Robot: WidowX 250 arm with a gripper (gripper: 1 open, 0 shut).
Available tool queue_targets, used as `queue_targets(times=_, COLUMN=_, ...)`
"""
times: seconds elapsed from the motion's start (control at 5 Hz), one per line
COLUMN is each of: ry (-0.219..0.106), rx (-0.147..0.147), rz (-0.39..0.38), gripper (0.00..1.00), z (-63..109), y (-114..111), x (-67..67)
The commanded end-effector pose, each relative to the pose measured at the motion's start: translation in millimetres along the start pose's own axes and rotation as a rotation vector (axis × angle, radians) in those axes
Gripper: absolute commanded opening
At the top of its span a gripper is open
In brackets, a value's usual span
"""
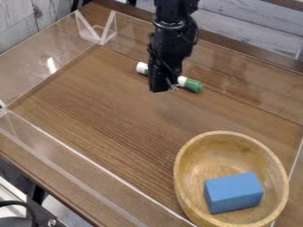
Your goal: Put the green marker in the brown bowl
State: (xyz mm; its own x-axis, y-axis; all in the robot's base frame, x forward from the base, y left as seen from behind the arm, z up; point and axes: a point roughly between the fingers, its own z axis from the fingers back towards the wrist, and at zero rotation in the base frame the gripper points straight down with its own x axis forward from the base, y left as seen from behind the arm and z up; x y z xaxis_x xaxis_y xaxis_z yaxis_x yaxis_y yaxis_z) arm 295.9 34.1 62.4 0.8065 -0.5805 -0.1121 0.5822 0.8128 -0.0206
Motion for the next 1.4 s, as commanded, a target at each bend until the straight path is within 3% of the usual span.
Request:
queue_targets(times=0.0, ry=-0.057, rx=0.044, rz=-0.001, gripper=0.00, z=23.3, y=4.1, x=3.0)
queue_targets(times=1.2, ry=-0.046, rx=0.003, rz=-0.038, gripper=0.00, z=21.9, y=4.5, x=6.1)
